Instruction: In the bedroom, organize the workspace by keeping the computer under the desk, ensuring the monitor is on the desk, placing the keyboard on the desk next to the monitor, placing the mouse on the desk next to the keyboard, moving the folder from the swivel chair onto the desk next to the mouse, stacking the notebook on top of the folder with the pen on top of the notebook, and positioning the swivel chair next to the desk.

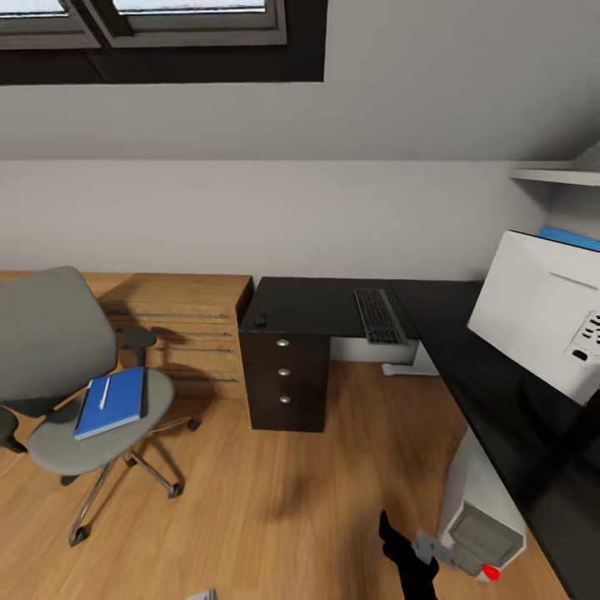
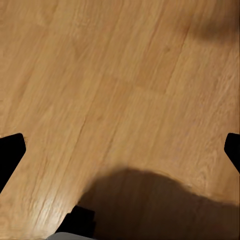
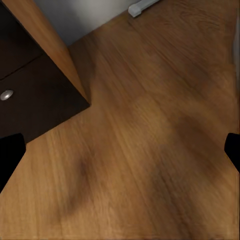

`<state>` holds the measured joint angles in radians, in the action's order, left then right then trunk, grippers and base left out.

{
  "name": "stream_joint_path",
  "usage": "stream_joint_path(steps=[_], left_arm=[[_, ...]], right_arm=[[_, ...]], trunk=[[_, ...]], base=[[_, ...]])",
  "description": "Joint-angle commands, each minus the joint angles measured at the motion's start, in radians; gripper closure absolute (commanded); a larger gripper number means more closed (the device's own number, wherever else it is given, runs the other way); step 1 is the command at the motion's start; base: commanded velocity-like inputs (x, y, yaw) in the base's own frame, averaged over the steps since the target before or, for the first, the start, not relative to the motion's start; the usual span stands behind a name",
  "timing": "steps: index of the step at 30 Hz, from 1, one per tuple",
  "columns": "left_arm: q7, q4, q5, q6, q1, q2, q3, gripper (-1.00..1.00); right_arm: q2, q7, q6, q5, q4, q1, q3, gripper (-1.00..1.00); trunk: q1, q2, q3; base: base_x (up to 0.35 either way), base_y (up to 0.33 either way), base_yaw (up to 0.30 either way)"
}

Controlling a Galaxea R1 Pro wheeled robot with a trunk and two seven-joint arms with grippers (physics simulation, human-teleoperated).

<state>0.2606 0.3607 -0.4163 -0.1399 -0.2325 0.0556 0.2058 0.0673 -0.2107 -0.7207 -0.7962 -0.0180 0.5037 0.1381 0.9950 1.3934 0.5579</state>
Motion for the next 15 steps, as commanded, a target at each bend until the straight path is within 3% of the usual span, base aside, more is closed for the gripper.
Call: stream_joint_path(steps=[1,11,15], left_arm=[[0.007,0.0,-0.009,-0.004,-0.001,-0.001,0.008,-1.0],[0.008,0.0,-0.01,-0.003,-0.001,-0.002,0.007,-1.0],[0.005,-0.001,-0.009,-0.002,-0.001,-0.004,0.008,-1.0]], right_arm=[[0.0,-0.005,-0.003,-0.01,-0.002,0.001,0.008,-1.0],[-0.006,-0.005,-0.003,-0.007,-0.001,-0.007,0.009,-1.0],[-0.015,-0.004,-0.004,0.003,0.0,-0.044,0.011,-1.0]], trunk=[[-0.001,0.001,0.001],[-0.001,0.001,0.001],[-0.001,0.001,0.001]], base=[[-0.329,0.0,-0.004],[-0.335,0.0,-0.001],[-0.336,0.0,0.0]])
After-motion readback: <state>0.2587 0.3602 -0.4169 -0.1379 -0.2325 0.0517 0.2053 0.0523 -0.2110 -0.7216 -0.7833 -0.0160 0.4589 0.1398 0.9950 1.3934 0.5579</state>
